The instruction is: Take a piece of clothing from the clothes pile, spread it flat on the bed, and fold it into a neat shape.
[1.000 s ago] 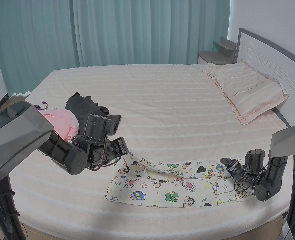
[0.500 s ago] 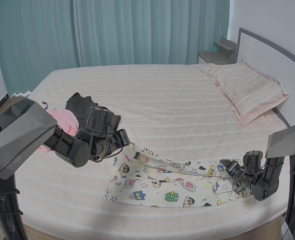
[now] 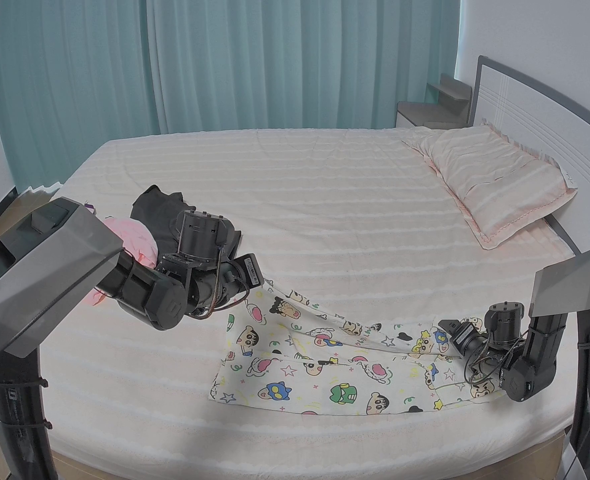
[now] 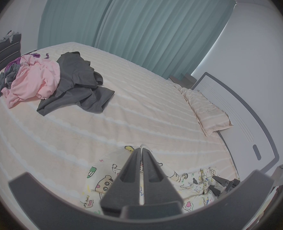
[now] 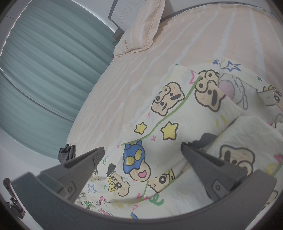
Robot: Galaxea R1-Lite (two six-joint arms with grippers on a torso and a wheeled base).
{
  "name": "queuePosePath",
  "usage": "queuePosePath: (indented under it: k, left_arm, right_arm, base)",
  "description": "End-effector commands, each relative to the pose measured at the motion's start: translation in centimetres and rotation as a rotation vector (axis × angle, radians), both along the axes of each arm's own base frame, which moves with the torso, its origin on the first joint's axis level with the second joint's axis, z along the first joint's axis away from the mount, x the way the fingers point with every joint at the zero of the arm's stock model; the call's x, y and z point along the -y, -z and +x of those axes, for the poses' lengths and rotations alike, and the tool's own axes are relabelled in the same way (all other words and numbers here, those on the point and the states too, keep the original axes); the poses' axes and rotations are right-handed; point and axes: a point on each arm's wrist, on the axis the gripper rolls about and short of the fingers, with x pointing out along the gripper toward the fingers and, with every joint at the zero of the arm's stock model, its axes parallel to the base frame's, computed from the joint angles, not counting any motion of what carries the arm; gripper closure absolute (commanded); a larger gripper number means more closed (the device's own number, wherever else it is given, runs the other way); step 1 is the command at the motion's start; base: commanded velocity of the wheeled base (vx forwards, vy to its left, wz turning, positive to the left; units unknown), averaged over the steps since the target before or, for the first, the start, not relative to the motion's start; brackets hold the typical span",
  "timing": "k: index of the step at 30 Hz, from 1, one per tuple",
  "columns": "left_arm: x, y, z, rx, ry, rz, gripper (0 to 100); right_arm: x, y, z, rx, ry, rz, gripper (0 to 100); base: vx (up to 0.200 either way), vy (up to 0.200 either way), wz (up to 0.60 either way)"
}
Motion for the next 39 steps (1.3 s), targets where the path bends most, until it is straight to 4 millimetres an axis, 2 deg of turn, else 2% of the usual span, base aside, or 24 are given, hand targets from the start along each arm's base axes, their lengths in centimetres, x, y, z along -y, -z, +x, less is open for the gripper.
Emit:
queuePosePath:
  k: [1, 9, 15, 18, 26, 31, 39]
  left_arm:
    - [0.0, 0.5, 0.2, -0.006, -0.002, 0.006, 100]
    - [-0.5, 3.4, -0.7, -0.097, -0.003, 0.047, 100]
    - [-0.8, 4.4, -1.3, -0.134, -0.002, 0.063, 100]
    - [-0.9, 6.0, -1.5, -0.175, 0.001, 0.089, 100]
    - [-1.5, 8.4, -2.9, -0.26, 0.012, 0.139, 100]
    - [-1.9, 9.0, -3.7, -0.294, 0.015, 0.157, 100]
    - [-2.6, 9.2, -3.8, -0.317, 0.002, 0.17, 100]
  right_arm:
    - [0.0, 0.1, 0.0, -0.002, 0.0, -0.001, 0]
    - [0.1, 0.0, -0.2, -0.008, 0.001, 0.001, 0]
    - [0.1, 0.1, -0.4, -0.014, 0.003, -0.001, 0]
    - [0.1, 0.0, -0.6, -0.017, 0.001, -0.001, 0]
    - [0.1, 0.1, -0.7, -0.022, 0.001, -0.001, 0]
    - [0.1, 0.1, -0.7, -0.023, 0.001, -0.002, 0]
    - [0.1, 0.1, -0.7, -0.023, 0.001, -0.002, 0]
  base:
    - [0.0, 0.0, 0.0]
    - [0.0, 0.0, 0.0]
    - [0.0, 0.0, 0.0]
    - [0.0, 0.0, 0.0]
    - [0.0, 0.0, 0.0]
    - [0.0, 0.0, 0.0]
    - [0.0, 0.0, 0.0]
